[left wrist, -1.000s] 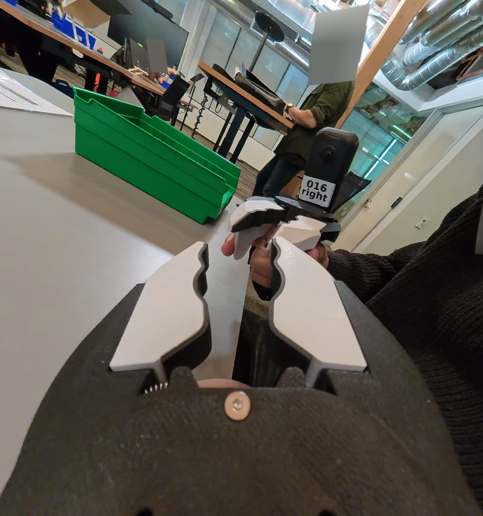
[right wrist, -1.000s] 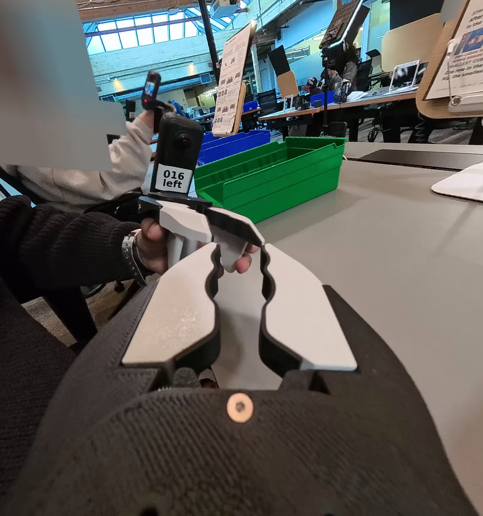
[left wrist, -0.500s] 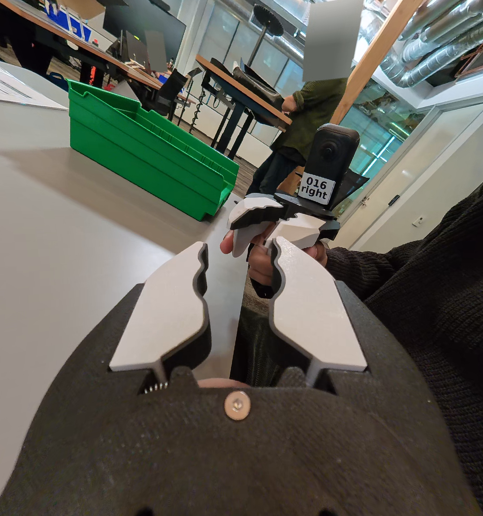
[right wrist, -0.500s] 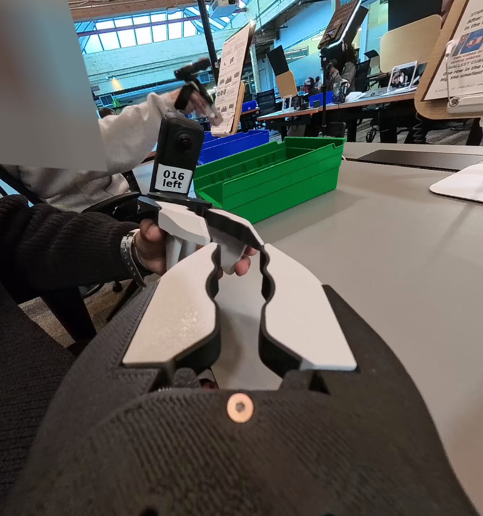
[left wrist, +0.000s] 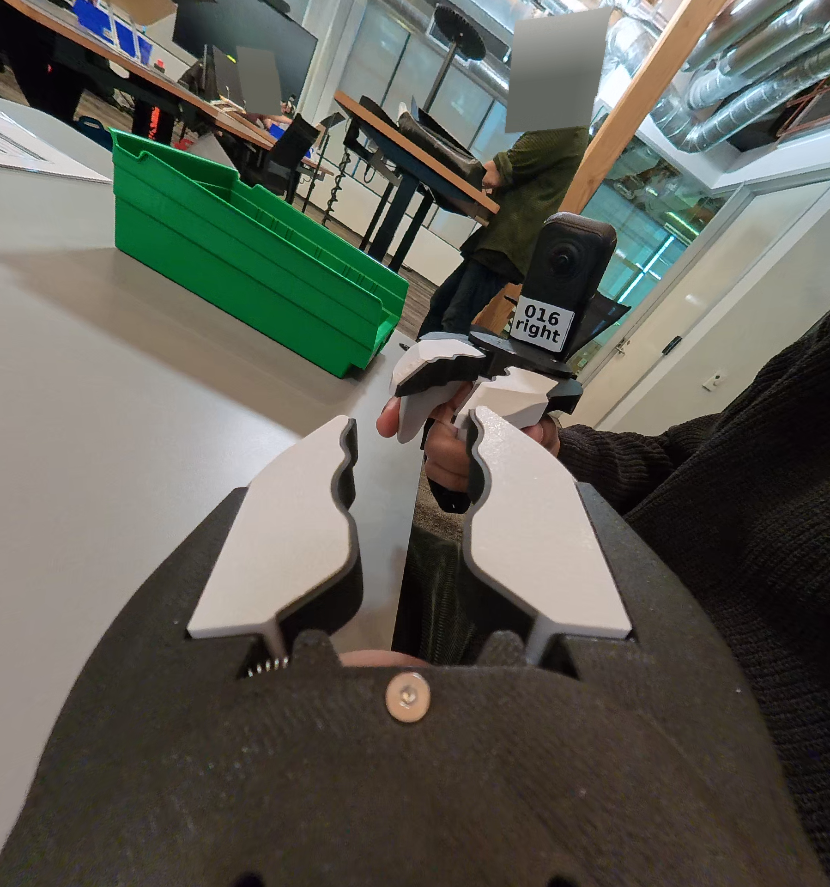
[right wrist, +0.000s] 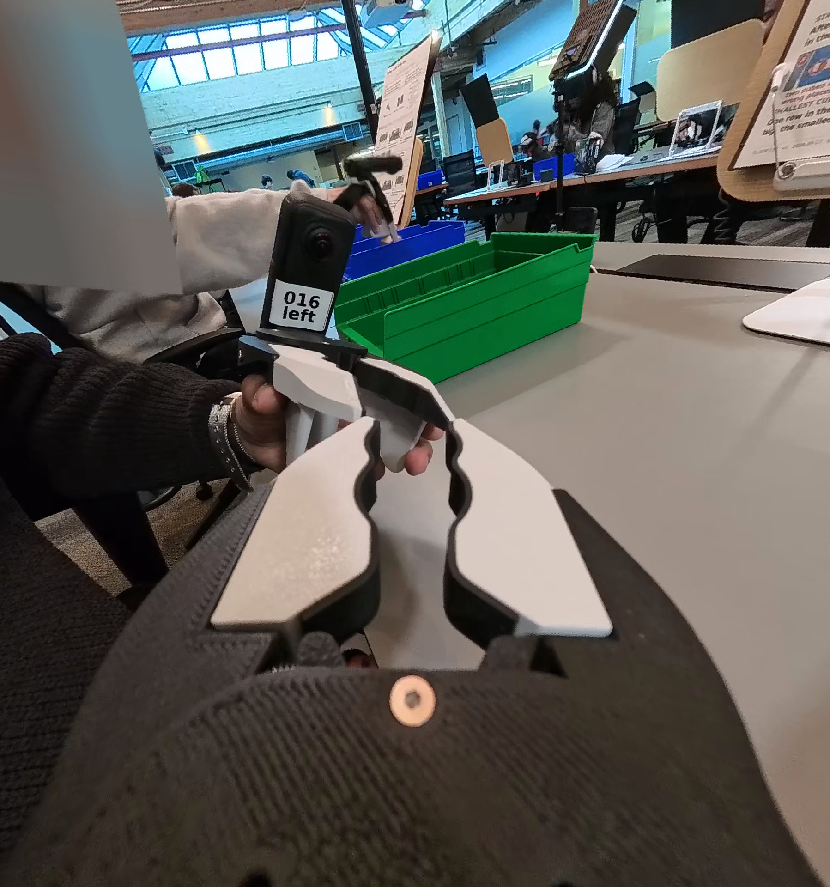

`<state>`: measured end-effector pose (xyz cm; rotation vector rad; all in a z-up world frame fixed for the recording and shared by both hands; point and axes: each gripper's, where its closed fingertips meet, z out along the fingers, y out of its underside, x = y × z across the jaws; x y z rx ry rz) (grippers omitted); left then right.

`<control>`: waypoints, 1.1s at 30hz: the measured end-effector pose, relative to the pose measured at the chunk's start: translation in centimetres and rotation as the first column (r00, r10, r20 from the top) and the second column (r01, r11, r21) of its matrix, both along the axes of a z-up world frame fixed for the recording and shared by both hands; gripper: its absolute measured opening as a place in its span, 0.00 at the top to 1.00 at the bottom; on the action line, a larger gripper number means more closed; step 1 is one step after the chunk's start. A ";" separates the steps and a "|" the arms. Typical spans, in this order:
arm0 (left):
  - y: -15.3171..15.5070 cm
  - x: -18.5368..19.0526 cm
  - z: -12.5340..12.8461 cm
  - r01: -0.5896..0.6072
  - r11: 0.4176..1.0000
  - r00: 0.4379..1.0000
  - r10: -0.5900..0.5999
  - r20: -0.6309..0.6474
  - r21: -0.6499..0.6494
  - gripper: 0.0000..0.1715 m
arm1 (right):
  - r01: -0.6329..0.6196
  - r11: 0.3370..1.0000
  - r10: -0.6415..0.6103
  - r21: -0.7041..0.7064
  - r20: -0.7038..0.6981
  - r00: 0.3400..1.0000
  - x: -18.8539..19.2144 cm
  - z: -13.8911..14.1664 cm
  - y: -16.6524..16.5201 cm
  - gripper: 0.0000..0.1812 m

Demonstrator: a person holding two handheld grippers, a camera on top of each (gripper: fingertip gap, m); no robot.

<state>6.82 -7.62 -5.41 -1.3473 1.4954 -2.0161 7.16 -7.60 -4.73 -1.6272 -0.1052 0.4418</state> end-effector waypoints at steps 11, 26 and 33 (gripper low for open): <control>-0.4 -0.2 0.1 0.025 1.000 1.000 -0.025 0.006 0.000 0.74 | -0.005 1.000 0.005 -0.012 0.004 1.000 -0.1 -0.2 0.1 0.86; -2.2 -1.2 0.4 0.129 0.991 0.991 -0.130 0.037 0.017 0.74 | -0.007 0.999 0.005 -0.051 -0.038 0.999 0.1 -0.8 0.2 0.85; -2.8 -1.7 0.8 0.166 0.986 0.984 -0.167 0.064 0.029 0.74 | -0.033 0.997 0.023 -0.075 -0.135 0.991 0.3 -1.0 0.3 0.84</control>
